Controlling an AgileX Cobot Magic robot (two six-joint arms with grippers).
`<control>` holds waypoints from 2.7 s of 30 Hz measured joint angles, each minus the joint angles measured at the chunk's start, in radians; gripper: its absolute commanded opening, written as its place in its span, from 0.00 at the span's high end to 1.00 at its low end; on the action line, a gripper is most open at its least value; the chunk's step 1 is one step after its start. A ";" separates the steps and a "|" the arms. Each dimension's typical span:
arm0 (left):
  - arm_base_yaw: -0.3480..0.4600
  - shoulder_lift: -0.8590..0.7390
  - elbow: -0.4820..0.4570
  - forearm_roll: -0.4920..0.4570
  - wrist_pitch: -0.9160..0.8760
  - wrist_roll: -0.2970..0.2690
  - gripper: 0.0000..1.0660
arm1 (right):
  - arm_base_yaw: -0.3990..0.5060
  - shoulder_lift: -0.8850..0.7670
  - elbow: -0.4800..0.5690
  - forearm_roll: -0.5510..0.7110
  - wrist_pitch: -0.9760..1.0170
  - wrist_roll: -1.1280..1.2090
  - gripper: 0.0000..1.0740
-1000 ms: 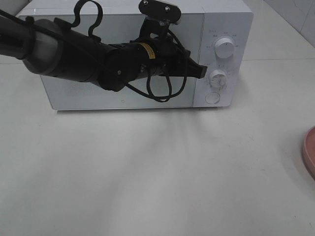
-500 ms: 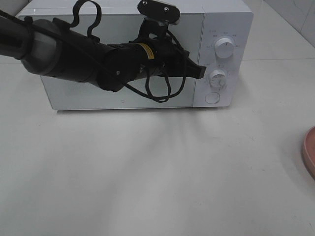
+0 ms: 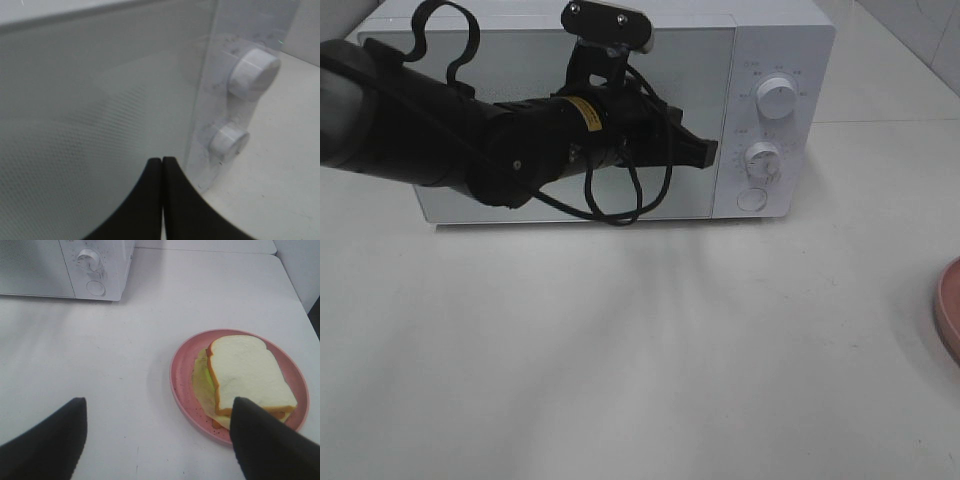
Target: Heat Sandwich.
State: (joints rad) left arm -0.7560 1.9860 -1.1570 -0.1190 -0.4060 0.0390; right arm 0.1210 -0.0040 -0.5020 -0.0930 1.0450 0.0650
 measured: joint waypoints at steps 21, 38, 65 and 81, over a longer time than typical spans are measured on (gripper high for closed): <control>-0.044 -0.330 0.236 -0.033 0.426 0.000 0.06 | 0.000 0.000 0.000 0.000 0.000 0.000 0.29; 0.026 -0.520 0.236 0.008 1.019 -0.019 0.08 | 0.000 0.000 0.000 0.000 0.000 0.000 0.29; 0.653 -0.984 0.430 0.019 1.370 -0.020 0.08 | 0.000 0.000 0.000 0.000 0.000 0.000 0.29; 0.671 -1.435 0.649 0.059 1.466 -0.020 0.08 | 0.000 0.000 0.000 0.000 0.000 0.000 0.29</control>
State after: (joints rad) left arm -0.0850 0.5510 -0.5080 -0.0600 1.0600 0.0190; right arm 0.1210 -0.0040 -0.5020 -0.0930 1.0450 0.0650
